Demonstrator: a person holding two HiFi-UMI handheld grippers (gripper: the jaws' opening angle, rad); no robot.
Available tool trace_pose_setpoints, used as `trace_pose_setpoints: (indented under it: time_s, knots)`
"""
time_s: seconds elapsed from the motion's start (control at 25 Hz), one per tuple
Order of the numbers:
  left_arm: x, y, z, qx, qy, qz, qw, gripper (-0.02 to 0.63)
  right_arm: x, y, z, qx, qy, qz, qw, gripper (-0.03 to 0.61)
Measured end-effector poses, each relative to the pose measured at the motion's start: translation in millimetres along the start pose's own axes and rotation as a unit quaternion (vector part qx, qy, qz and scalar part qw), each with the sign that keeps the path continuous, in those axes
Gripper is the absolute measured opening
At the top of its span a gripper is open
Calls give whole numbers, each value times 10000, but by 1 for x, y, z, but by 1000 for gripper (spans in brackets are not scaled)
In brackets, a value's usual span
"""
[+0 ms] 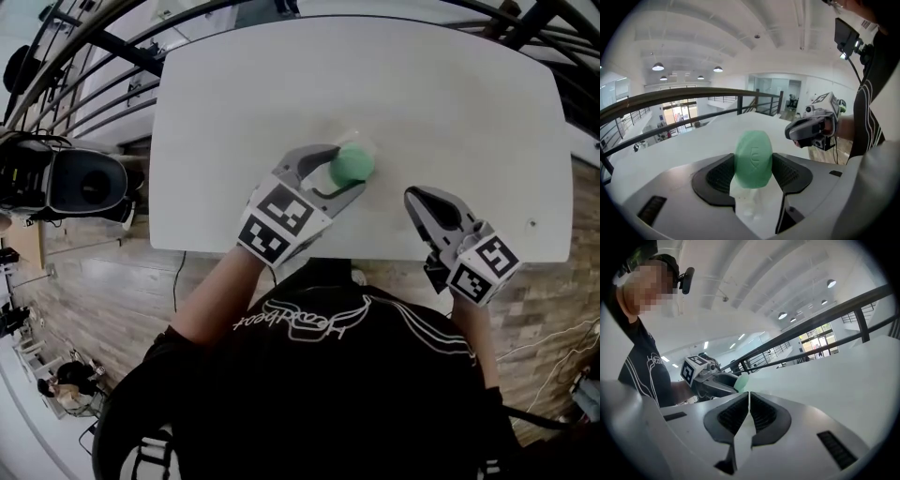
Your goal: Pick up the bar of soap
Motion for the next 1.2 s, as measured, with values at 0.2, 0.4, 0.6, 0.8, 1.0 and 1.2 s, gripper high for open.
trace_pose_setpoints:
  time_s: [0.2,0.4,0.6,0.8,1.0,1.2]
  knots:
    - [-10,26,-29,-414,101,25,9991,259,19,10,-12,-79,-5,-205,9998,17]
    - [-51,52,-61,-785,339,41,9963,259,59,16,-45,-165,238,-401,9988,17]
    - [-97,67,-105,-1115,550,-61,9922,259,106,10,-72,-154,473,-649,9967,17]
    - [-150,76,-141,-1214,704,-23,9901,259,147,-6,-103,-83,683,-835,9941,17]
    - [-183,78,-180,-1426,811,98,9864,259,190,-17,-116,-125,757,-1089,9911,17]
    - [-217,68,-221,-1533,862,172,9843,259,235,-38,-128,-186,761,-1206,9896,17]
Point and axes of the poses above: the fingertips, and each gripper's own axes: z forward along the fingers, x to its left, y out of its top, the point moved 7 cm from there along -z, backward along the fingers, and after that the axes turned 13 degrees about z, right-handed, at the moved point
